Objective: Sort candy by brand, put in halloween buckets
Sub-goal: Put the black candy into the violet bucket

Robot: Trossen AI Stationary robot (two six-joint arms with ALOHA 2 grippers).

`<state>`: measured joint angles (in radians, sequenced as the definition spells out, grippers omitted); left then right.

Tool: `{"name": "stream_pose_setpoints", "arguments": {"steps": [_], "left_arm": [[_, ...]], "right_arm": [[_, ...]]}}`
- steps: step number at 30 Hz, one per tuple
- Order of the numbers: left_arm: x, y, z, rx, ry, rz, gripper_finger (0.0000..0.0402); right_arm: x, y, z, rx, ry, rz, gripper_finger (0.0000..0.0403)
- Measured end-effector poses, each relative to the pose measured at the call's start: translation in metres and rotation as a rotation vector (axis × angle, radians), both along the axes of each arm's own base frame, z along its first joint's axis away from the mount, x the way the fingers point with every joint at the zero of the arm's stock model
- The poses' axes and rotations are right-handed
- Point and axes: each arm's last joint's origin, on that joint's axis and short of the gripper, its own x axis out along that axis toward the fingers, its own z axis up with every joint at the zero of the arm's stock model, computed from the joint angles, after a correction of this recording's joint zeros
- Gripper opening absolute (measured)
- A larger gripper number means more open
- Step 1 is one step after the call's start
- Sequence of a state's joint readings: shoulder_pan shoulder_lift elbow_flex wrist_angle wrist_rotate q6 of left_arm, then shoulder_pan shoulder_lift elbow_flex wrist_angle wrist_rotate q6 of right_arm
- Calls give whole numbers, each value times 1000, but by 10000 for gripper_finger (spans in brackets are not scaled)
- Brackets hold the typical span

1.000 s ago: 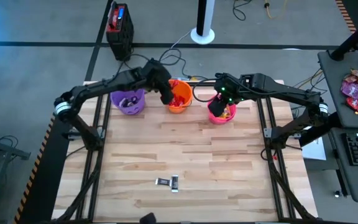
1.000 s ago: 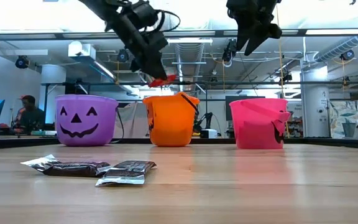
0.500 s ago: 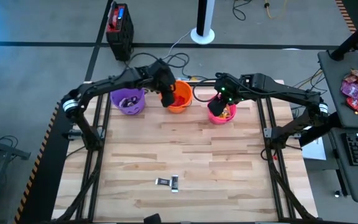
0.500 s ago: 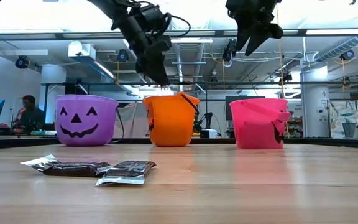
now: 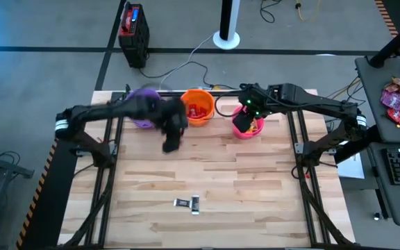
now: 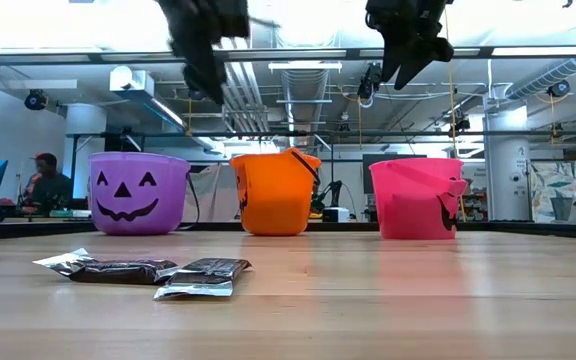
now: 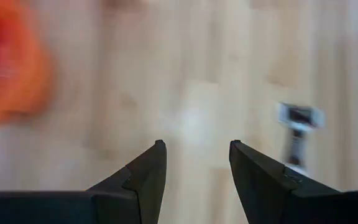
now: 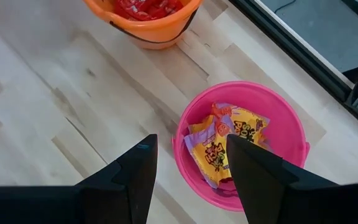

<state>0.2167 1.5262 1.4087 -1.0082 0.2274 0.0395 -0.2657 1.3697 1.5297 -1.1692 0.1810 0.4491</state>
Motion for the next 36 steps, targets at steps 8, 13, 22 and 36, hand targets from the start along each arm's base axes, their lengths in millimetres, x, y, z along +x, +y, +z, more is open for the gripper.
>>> {"name": "stream_pose_setpoints", "arguments": {"steps": [8, 13, 22, 36], "left_arm": [[-28, -131, -29, -14, -43, -96, 159], [-40, -194, -56, 60, -205, -91, 159], [-37, -233, -111, 161, -109, -82, 159], [-15, -250, -172, 186, -37, -165, 159]], "right_arm": [[0, 0, -1, -19, 16, 44, 185], [0, 0, -1, -24, 17, 53, 185], [1, 0, 0, -23, 12, 51, 185], [1, 0, 0, -10, 5, 38, 185]]}}
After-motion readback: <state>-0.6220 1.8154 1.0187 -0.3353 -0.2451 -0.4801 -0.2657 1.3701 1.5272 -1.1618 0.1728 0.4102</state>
